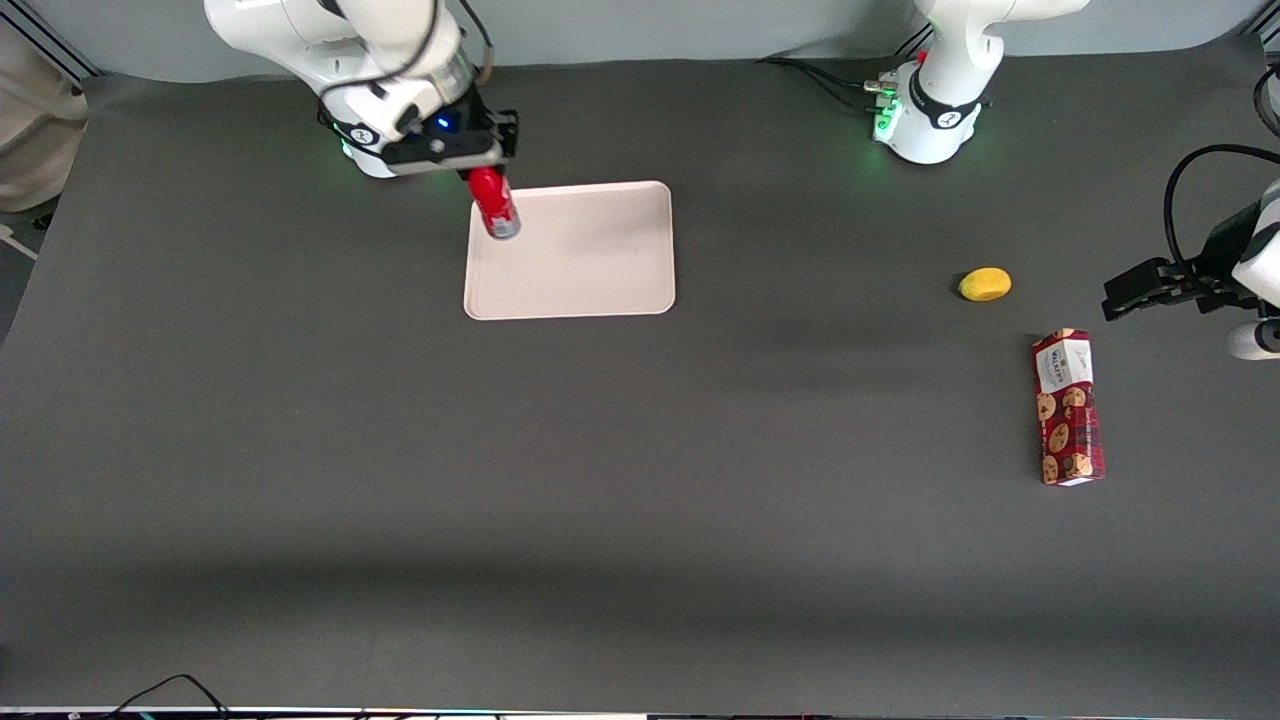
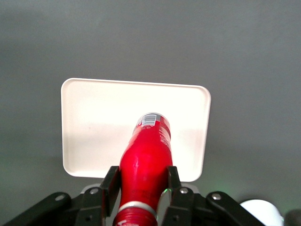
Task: Place coke bottle on tray
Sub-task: 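Lift the red bottle and carry it over the white tray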
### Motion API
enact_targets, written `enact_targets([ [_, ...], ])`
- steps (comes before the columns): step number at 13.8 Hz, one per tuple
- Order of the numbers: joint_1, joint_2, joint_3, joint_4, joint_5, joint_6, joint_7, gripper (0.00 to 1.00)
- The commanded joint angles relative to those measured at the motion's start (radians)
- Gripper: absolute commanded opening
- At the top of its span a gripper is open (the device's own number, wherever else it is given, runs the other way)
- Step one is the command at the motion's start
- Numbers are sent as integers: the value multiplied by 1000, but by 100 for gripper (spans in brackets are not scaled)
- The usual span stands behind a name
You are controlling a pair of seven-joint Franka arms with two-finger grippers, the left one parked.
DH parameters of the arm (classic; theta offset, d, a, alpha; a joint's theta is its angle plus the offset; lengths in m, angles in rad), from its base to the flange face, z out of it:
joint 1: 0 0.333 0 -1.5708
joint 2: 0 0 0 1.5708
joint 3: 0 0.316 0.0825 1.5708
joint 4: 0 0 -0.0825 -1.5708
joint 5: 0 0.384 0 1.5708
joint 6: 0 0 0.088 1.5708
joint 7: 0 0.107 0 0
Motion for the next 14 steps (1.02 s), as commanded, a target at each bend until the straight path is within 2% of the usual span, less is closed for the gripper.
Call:
enact_targets([
  [1, -4, 110, 5, -43, 14, 116, 36, 0],
  [3, -12, 150, 5, -100, 14, 180, 33, 0],
  [8, -39, 176, -12, -203, -9, 224, 19, 0],
  [14, -44, 204, -21, -249, -68, 301, 18, 0],
])
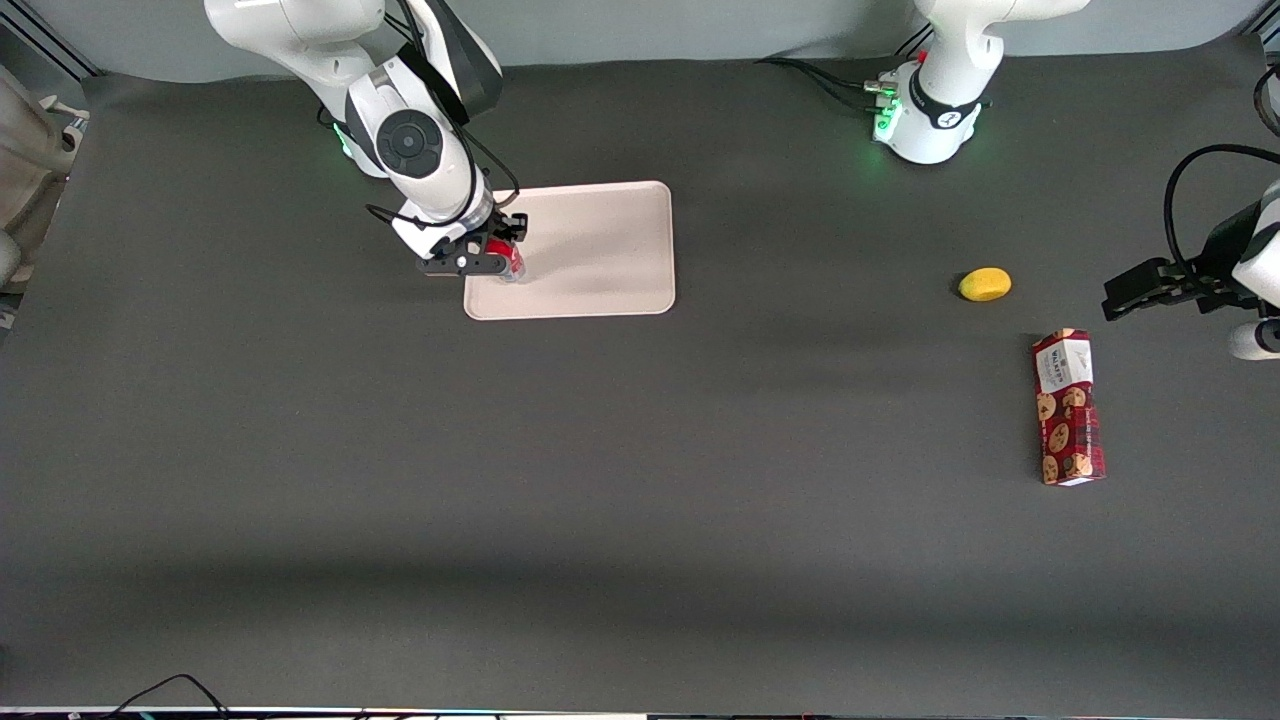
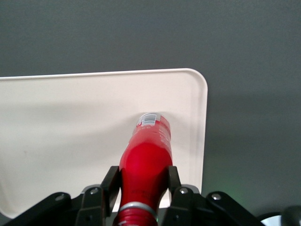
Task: Place coke bottle on tray
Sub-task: 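Lower the bottle upright onto the tray and open the right gripper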
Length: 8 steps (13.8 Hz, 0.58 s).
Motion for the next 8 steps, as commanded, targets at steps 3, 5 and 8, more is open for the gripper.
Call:
enact_targets([
  [3, -1, 27, -19, -2, -48, 39, 3, 0],
  [5, -1, 30, -20, -7, -48, 51, 3, 0],
  [8, -1, 39, -20, -7, -50, 68, 3, 16],
])
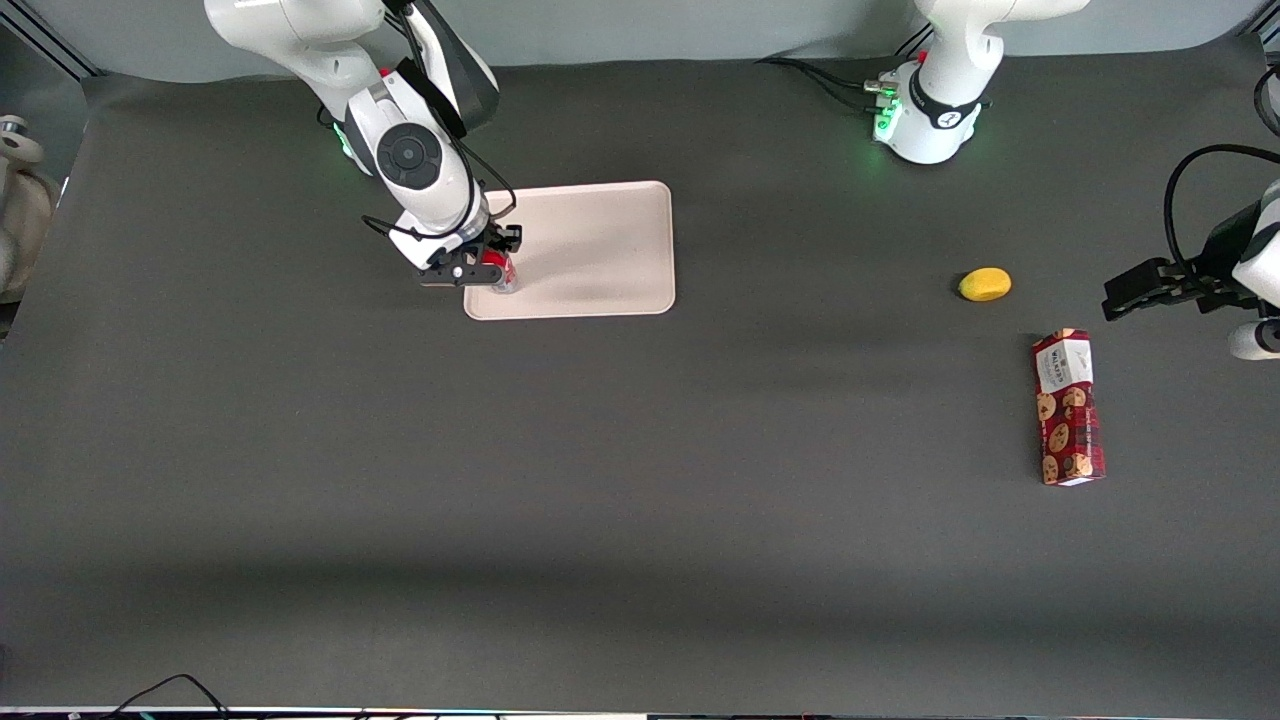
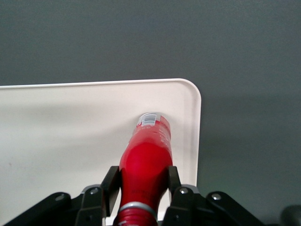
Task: Place coke bottle on tray
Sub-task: 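Lower the bottle upright onto the tray and open the right gripper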
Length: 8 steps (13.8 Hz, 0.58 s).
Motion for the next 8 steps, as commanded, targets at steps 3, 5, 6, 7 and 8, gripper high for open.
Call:
enact_targets([
  [3, 0, 18, -3, 1, -15, 33, -3, 38],
  [5, 0, 18, -3, 1, -15, 33, -3, 83],
  [6, 0, 18, -3, 1, -15, 33, -3, 94],
  [7, 0, 16, -3, 1, -15, 33, -3, 100],
  [8, 0, 16, -3, 1, -15, 33, -3, 100],
])
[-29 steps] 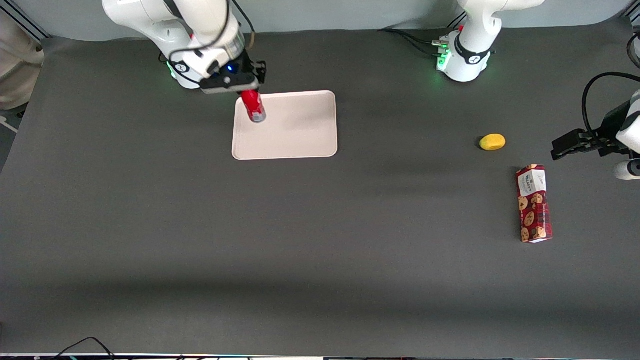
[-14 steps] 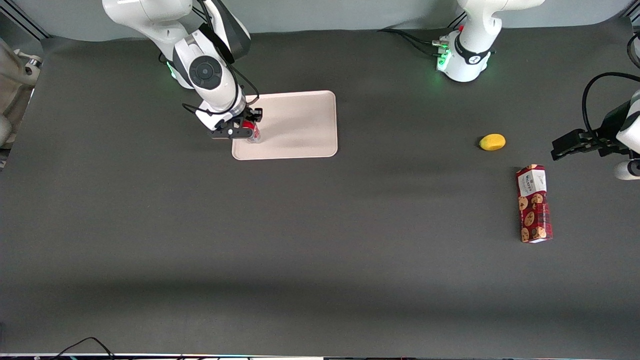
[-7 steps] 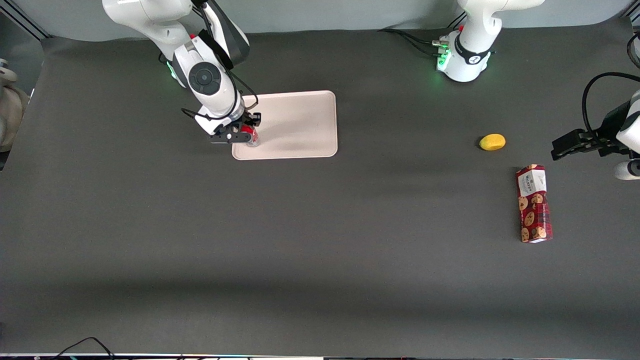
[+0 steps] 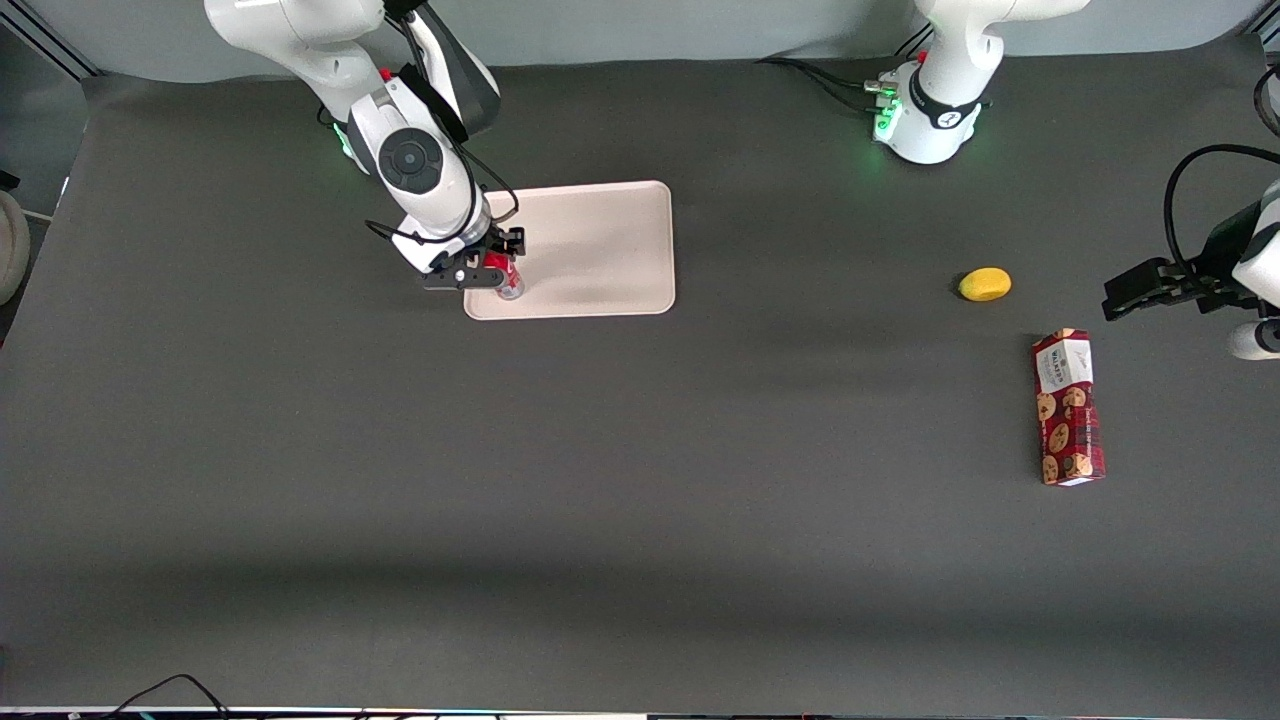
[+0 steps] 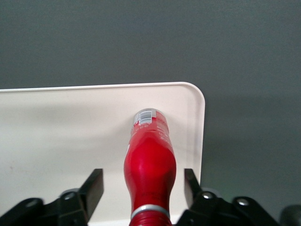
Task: Place coke bottle on tray
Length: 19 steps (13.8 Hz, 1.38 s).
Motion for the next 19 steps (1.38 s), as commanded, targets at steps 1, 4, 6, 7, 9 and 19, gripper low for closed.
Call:
enact_targets([
  [1, 0, -1, -3, 6, -14, 4, -1, 100],
  [4, 3, -69, -56, 29, -14, -54, -21, 100],
  [6, 5, -100, -157, 130, -12, -184, -158, 100],
  [7, 5, -97, -200, 217, -12, -279, -183, 100],
  [9, 4, -89, -242, 381, -15, -417, -191, 100],
  [19, 7, -89, -486, 697, -76, -491, -360, 100],
])
